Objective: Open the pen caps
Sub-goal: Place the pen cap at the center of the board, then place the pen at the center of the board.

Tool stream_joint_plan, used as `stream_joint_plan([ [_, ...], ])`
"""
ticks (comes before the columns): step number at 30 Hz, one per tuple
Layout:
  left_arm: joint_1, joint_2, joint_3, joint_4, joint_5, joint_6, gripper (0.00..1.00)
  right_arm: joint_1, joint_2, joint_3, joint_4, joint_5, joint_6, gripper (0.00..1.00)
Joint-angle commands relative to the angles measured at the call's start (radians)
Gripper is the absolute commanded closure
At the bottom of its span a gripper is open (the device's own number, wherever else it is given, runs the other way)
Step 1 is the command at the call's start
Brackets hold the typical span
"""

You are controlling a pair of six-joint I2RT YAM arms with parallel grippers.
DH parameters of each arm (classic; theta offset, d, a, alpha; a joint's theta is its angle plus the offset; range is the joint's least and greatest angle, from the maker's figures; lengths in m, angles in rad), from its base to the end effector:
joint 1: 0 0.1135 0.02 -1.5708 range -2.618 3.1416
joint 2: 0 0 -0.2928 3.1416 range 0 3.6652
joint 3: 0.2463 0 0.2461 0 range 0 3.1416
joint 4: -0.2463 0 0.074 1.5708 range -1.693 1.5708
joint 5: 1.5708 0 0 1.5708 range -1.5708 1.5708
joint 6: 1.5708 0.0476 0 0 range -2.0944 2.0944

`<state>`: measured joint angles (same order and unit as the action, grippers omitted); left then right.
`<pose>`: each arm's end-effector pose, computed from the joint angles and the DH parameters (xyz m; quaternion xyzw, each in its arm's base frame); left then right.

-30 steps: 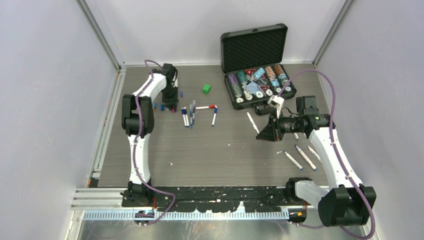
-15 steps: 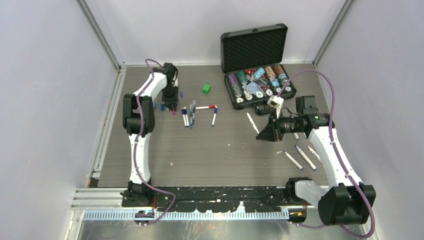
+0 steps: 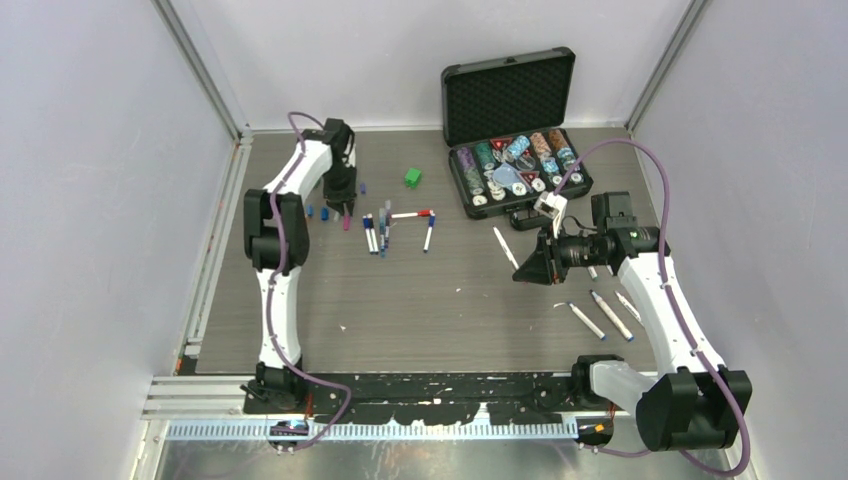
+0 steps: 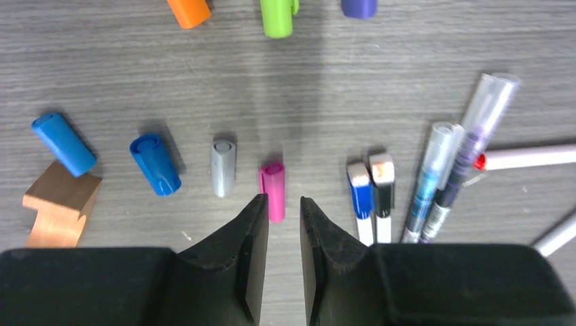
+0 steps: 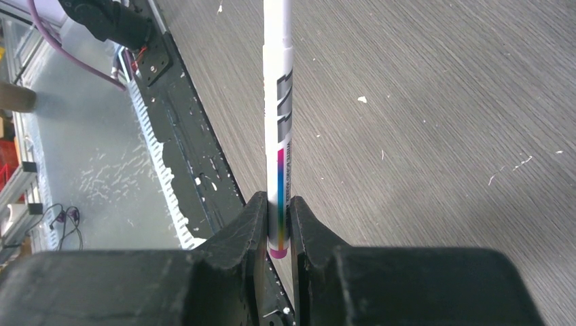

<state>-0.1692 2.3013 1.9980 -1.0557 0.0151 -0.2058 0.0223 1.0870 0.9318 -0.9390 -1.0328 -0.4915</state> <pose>0.4796 -0.0827 0.1987 -0.0174 0.9942 -0.0271 0.1024 0.1731 0.0447 0.3077 -0.3274 0.7877 0.4189 0.3112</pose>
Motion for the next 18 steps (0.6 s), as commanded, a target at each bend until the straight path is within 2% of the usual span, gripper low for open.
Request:
stream_joint_plan([
  [1, -0.006, -0.152, 0.036, -0.033, 0.049, -0.006, 0.74, -0.008, 0.001, 0.05, -0.013, -0.003, -0.033, 1.0],
  [4, -0.006, -0.267, -0.022, -0.013, 0.086, -0.021, 0.74, -0.009, 0.0, 0.054, -0.021, 0.02, -0.048, 1.0],
  [8, -0.004, -0.534, -0.291, 0.154, 0.18, -0.068, 0.74, -0.074, -0.005, 0.067, -0.034, 0.066, -0.064, 1.0],
  [11, 0.009, -0.735, -0.481, 0.271, 0.249, -0.078, 0.66, -0.092, -0.022, 0.074, -0.046, 0.141, -0.074, 1.0],
  [12, 0.02, -0.79, -0.532, 0.294, 0.269, -0.08, 0.6, -0.093, -0.031, 0.075, -0.05, 0.177, -0.079, 1.0],
  [17, 0.128, -1.051, -0.763, 0.363, 0.325, -0.094, 0.12, -0.12, -0.051, 0.1, -0.162, 0.443, -0.213, 1.0],
  [18, 0.144, -1.093, -0.802, 0.379, 0.325, -0.104, 0.04, -0.143, -0.048, 0.104, -0.202, 0.487, -0.255, 1.0],
])
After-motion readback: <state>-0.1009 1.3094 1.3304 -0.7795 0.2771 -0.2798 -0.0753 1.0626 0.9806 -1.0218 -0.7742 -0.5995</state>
